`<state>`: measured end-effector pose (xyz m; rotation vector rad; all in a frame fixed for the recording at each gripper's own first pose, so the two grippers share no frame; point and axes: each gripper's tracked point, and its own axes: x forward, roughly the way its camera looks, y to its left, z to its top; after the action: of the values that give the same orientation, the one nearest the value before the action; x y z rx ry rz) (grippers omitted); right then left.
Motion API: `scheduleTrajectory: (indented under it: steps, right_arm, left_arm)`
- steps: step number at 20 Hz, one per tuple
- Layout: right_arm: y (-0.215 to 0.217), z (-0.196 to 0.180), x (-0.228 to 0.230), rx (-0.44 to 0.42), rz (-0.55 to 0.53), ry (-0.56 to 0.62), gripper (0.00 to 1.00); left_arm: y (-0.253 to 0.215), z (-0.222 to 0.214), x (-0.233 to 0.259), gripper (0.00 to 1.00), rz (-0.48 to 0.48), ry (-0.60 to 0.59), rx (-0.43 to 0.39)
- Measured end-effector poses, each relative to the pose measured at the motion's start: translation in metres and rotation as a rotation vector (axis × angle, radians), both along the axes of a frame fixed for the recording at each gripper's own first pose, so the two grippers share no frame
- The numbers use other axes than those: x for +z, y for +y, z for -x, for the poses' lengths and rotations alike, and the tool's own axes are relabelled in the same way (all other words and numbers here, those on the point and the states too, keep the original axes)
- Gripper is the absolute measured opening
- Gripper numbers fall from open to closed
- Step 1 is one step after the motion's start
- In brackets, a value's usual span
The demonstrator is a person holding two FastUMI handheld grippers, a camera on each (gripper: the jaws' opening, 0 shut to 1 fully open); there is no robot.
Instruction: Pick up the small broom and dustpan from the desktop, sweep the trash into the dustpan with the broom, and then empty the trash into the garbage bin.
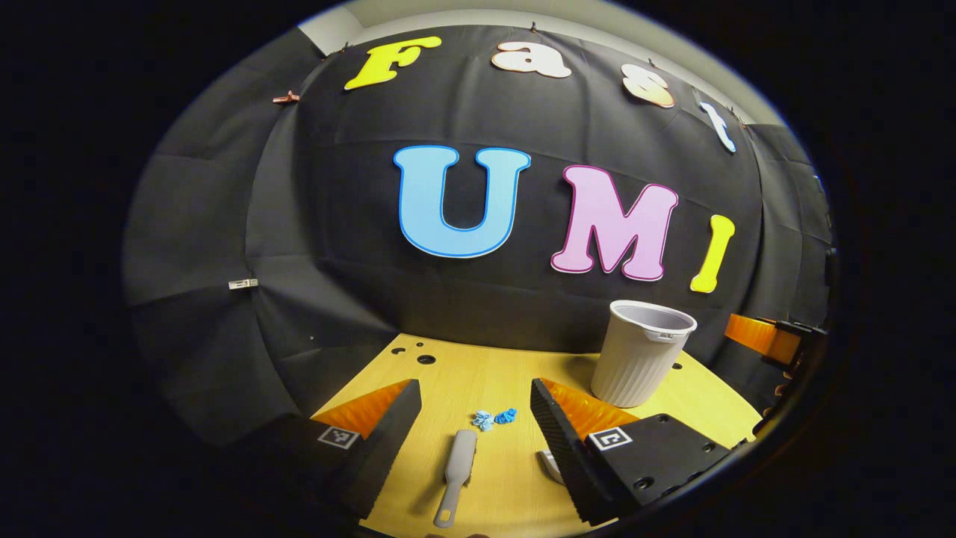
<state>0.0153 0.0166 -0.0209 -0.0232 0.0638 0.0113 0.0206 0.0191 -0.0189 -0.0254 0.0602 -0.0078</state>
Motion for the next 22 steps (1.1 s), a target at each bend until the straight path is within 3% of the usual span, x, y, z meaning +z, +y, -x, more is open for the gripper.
scheduleTrajectory:
  steps: [15,19,22]
  right_arm:
    - [-0.019,-0.013,-0.02,-0.005,-0.012,0.051,0.99]
    - [-0.025,-0.017,-0.032,0.012,-0.015,0.081,0.99]
    - [-0.032,-0.017,-0.049,0.027,-0.044,0.116,0.99]
  left_arm:
    - [0.007,-0.016,-0.028,0.96,-0.015,0.106,0.015]
    - [0.015,-0.018,-0.08,0.96,-0.043,0.303,-0.001]
    - [0.018,-0.022,-0.125,0.96,-0.001,0.472,-0.006]
